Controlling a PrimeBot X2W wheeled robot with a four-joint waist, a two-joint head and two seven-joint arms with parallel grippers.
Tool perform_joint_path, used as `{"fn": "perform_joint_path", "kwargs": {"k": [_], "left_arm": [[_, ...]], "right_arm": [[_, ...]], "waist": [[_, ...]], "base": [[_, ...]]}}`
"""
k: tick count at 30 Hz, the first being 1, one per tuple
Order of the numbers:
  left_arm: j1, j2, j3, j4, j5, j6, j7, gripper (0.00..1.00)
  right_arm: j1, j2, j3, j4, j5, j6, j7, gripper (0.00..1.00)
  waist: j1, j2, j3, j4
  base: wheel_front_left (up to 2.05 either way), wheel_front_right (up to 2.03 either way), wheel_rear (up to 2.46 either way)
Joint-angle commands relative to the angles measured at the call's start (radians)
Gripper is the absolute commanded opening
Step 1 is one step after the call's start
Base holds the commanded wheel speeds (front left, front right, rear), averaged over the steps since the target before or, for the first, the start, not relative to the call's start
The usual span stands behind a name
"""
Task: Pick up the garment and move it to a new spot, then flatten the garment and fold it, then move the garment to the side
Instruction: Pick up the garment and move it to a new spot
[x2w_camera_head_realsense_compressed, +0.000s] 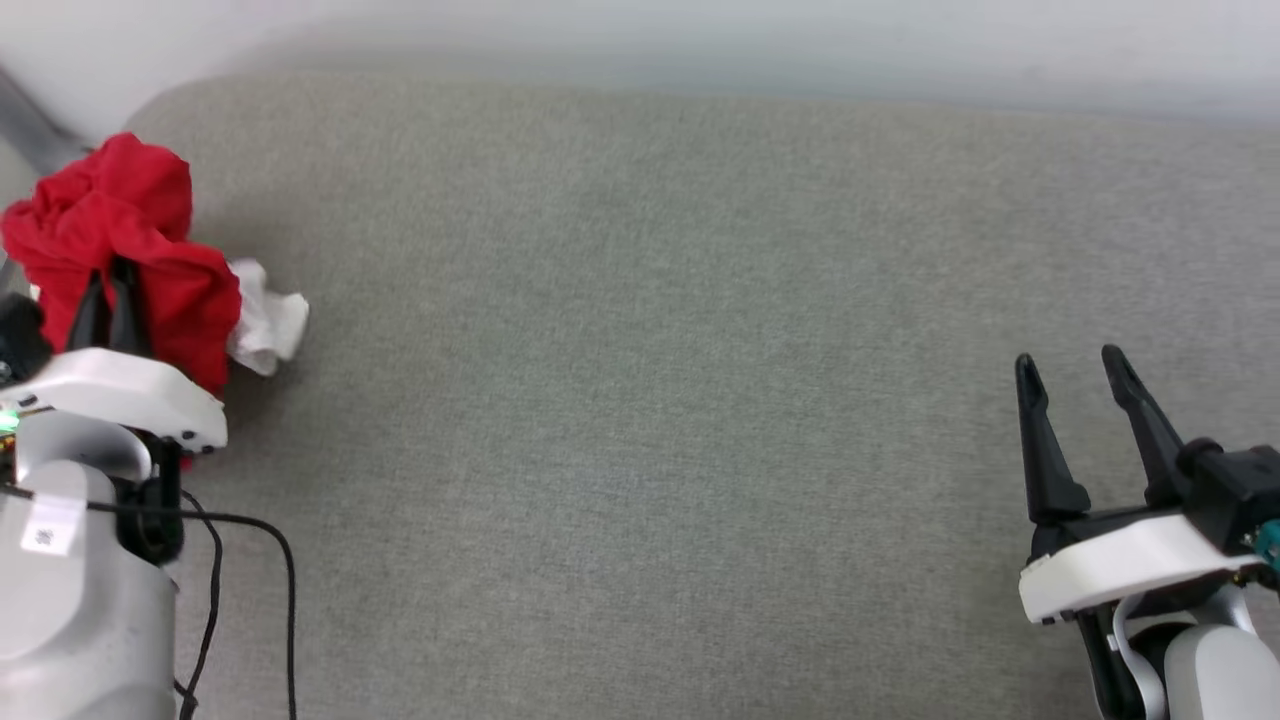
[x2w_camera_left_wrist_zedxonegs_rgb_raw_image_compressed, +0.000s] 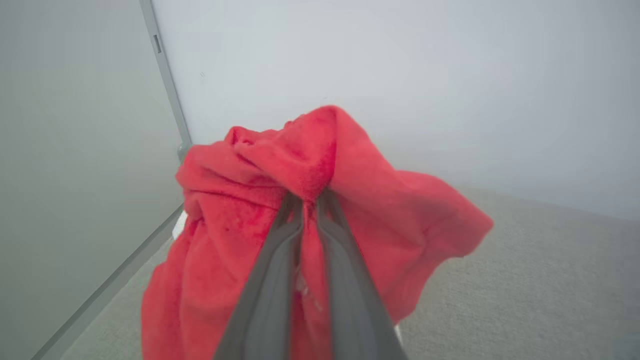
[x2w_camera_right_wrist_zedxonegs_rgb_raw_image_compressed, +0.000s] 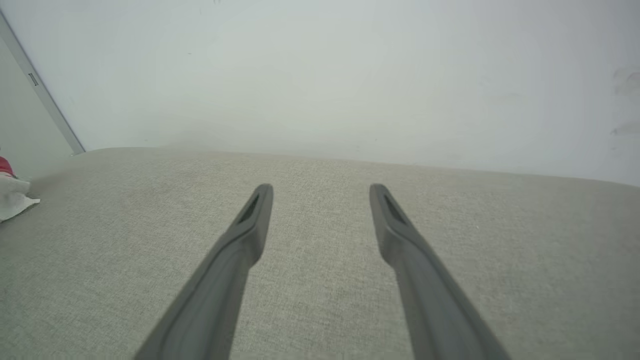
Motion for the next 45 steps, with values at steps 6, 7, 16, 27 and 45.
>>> {"fn": "perform_joint_path", "kwargs": {"k": [6, 7, 16, 27, 45], "left_arm": [[0.094, -0.053, -0.02, -0.147, 0.014, 0.023, -0.03, 0.0], [0.11, -0.062, -0.028, -0.169, 0.016, 0.023, -0.022, 0.0], [0.206, -0.143, -0.166, -0.393, 0.047, 0.003, 0.069, 0.0], [0.284, -0.265, -0.473, -0.483, 0.044, -0.058, 0.168, 0.0], [0.386, -0.271, -0.818, -0.395, -0.005, -0.074, 0.159, 1.0]], "right_arm": [[0.052, 0.0, -0.027, 0.008, 0.022, -0.001, -0.001, 1.0], [0.059, 0.001, -0.028, 0.01, 0.025, -0.001, 0.0, 1.0], [0.096, 0.001, -0.038, 0.002, 0.036, -0.001, 0.013, 1.0], [0.104, 0.001, -0.044, -0.025, 0.044, 0.0, 0.027, 1.0], [0.106, 0.001, -0.035, -0.014, 0.043, 0.0, 0.03, 1.0]], "waist": [[0.0001, 0.0001, -0.082, -0.065], [0.0001, 0.0001, -0.093, -0.074], [0.0001, 0.0001, -0.143, -0.168], [0.0001, 0.0001, -0.109, -0.267], [0.0001, 0.0001, -0.1, -0.256]], "base": [[0.0, 0.0, 0.0], [0.0, 0.0, 0.0], [0.0, 0.0, 0.0], [0.0, 0.0, 0.0], [0.0, 0.0, 0.0]]}}
